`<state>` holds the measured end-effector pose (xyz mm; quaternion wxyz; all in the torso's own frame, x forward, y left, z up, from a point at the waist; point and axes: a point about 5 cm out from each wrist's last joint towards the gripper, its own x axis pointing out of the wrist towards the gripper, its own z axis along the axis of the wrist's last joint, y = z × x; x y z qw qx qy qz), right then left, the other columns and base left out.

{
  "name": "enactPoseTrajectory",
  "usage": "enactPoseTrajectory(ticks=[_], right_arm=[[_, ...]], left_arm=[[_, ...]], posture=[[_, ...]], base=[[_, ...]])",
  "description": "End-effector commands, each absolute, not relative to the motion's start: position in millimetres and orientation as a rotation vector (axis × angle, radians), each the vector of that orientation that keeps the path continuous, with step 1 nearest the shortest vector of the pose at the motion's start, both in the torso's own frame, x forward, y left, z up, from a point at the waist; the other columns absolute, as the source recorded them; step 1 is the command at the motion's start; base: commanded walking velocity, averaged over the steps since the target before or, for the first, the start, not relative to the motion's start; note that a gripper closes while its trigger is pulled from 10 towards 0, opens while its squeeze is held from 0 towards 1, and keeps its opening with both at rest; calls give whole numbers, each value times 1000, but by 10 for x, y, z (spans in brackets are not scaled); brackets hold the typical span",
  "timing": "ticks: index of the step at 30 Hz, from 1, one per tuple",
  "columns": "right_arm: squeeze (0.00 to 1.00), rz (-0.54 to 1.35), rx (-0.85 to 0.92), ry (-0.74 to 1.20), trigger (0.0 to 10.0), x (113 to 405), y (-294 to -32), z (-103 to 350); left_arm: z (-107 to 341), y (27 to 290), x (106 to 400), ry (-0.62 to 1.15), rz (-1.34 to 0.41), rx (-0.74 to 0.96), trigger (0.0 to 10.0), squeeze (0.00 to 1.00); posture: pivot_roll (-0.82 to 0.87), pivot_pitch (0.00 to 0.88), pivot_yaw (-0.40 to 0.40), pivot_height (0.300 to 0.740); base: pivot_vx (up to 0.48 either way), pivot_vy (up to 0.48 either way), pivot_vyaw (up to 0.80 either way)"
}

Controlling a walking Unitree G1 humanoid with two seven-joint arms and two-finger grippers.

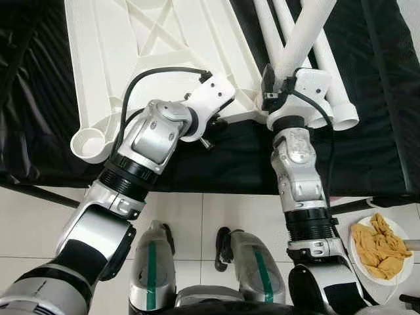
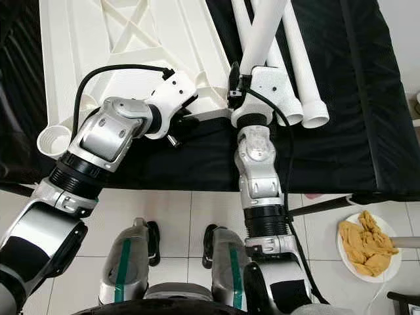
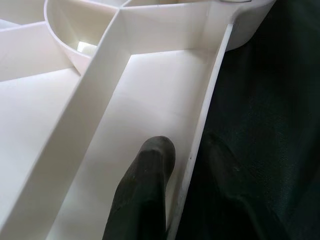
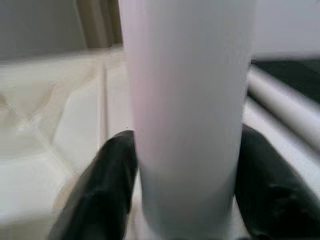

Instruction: Building children table

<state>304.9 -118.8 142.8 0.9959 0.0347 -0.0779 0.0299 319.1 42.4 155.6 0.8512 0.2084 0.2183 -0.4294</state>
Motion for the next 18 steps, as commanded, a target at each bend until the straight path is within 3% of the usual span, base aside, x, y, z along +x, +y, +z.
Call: enactPoseTrajectory(ticks=[1, 5, 6, 7, 18], right_arm=[[1000, 121, 96, -56, 10000, 3018, -1103, 1232], [1000, 149, 84, -91, 10000, 3027, -1118, 1284], [784, 159, 91, -104, 10000, 3034, -1122, 1309], [0, 166, 95, -116, 10000, 3042, -1130, 1333], [0, 298, -49, -242, 10000, 3103, -1145, 1535]], left_arm=[[1666, 390, 3241, 388, -842, 463, 10000, 0], [1667, 382, 3241, 387, -845, 464, 10000, 0], [1670, 379, 3242, 386, -845, 465, 10000, 0], [1671, 377, 3242, 384, -845, 465, 10000, 0], [1674, 375, 3243, 384, -845, 464, 10000, 0]], posture=[[60, 84, -29, 740], [59, 78, -29, 740], [59, 78, -29, 740], [59, 77, -29, 740], [58, 84, -30, 740]], base=[[0, 0, 0], [0, 0, 0], [0, 0, 0], [0, 0, 0], [0, 0, 0]])
